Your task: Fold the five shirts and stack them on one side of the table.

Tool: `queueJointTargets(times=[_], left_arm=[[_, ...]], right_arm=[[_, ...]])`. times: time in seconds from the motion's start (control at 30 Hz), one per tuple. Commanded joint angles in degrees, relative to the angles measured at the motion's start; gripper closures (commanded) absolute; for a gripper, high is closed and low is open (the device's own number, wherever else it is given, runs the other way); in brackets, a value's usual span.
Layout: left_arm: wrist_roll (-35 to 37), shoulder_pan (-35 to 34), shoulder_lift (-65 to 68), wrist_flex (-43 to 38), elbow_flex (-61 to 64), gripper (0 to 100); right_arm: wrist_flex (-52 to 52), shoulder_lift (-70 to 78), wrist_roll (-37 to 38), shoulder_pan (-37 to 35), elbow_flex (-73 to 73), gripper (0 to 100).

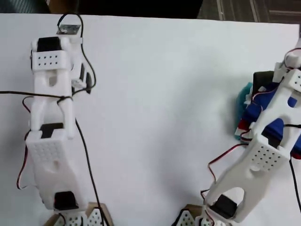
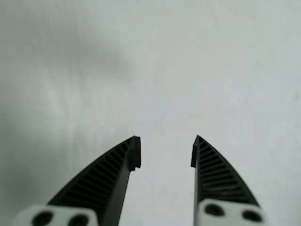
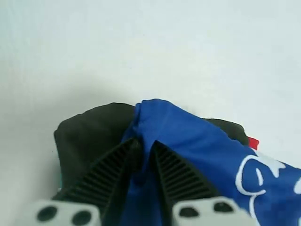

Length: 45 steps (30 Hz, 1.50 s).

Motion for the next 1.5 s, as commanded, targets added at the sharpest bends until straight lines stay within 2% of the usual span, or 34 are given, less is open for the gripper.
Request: queueJointTargets(times=[0.0, 0.27, 0.47, 0.53, 0.63, 0.8, 0.9, 1.03, 1.1, 1.2, 1.33, 1.47], left_arm=[[0.1, -0.8, -4.5, 0.5, -0.2, 80], [0.0, -1.0, -4.5, 0.4, -0.2, 80], [0.0, -0.8, -4.3, 0.2, -0.5, 80], [0.0, -0.8, -4.3, 0.2, -0.5, 80], [0.0, -0.8, -4.3, -0.3, -0.2, 80], [0.0, -0.7, -4.3, -0.5, -0.2, 80], [0.0, -0.7, -4.4, -0.5, -0.2, 80], [-1.1, 1.0, -7.2, 1.1, -4.2, 80], [-4.1, 3.2, -11.9, 1.5, -5.8, 80], [-8.0, 6.0, -22.6, 1.5, -5.8, 80], [-12.5, 7.6, -35.1, 1.5, -1.6, 80], [-14.6, 5.9, -44.0, 0.2, 15.4, 80]], right_arm=[[2.4, -0.5, 0.2, -3.5, -4.6, 97.8], [3.1, -0.5, 3.3, -2.3, -5.2, 96.2], [3.5, -0.4, 3.6, 2.5, -9.4, 74.2], [3.5, -0.3, 3.3, 4.7, -10.8, 70.8], [3.0, 0.0, 3.1, 7.5, -12.4, 71.6], [0.8, 0.8, 0.3, 7.7, -12.0, 74.3], [2.1, 1.0, -4.9, 6.0, -11.8, 75.5], [13.2, -0.2, -7.6, 1.5, -13.7, 77.0], [19.8, -1.9, -7.4, -0.8, -15.3, 78.1], [20.4, -8.1, -6.9, -2.1, -13.3, 78.5], [20.4, -20.8, -1.6, -5.8, -0.8, 78.5], [20.4, -36.6, 0.5, -11.8, 21.7, 78.4]])
